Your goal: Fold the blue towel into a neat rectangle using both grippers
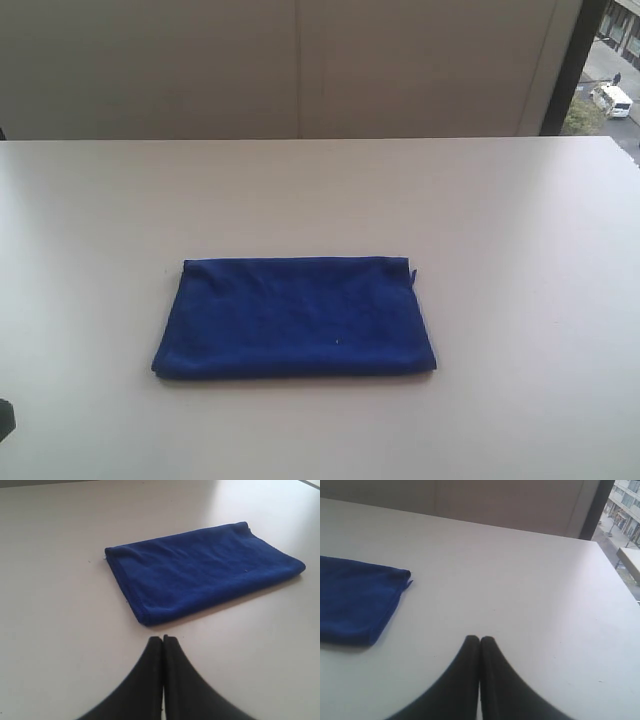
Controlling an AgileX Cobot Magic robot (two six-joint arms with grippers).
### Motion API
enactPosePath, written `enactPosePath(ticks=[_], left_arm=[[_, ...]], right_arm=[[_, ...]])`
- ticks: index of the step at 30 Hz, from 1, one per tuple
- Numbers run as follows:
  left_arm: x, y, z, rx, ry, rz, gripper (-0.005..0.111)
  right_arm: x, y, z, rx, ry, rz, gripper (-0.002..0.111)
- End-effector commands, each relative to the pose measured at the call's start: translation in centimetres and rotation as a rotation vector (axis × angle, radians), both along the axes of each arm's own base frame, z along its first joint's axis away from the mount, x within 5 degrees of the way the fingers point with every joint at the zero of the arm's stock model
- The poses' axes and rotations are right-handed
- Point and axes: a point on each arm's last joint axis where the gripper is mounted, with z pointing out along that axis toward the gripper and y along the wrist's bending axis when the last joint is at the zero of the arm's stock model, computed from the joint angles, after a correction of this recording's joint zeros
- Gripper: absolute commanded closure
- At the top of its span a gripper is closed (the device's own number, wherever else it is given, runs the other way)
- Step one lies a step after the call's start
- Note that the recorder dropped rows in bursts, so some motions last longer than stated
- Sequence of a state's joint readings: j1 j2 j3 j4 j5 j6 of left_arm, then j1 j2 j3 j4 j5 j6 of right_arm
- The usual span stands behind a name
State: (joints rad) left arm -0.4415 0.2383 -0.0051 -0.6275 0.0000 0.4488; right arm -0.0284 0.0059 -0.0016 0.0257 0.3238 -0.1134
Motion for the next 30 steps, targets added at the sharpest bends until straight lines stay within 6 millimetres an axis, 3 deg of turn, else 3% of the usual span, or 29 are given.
enactPosePath(ticks=[1,21,30], left_arm=[[-0.1,0.0,-0.1,-0.011,0.004,0.001,0.107],[-0.1,0.0,-0.1,-0.012,0.001,0.003,0.107],[0.2,1.9,0.1,-0.171,0.021,0.337,0.107]], right_arm=[[0.0,0.1,0.1,0.043,-0.015,0.002,0.108],[0.0,0.1,0.1,0.042,-0.015,0.002,0.108],[0.0,0.1,0.1,0.042,-0.015,0.002,0.108]])
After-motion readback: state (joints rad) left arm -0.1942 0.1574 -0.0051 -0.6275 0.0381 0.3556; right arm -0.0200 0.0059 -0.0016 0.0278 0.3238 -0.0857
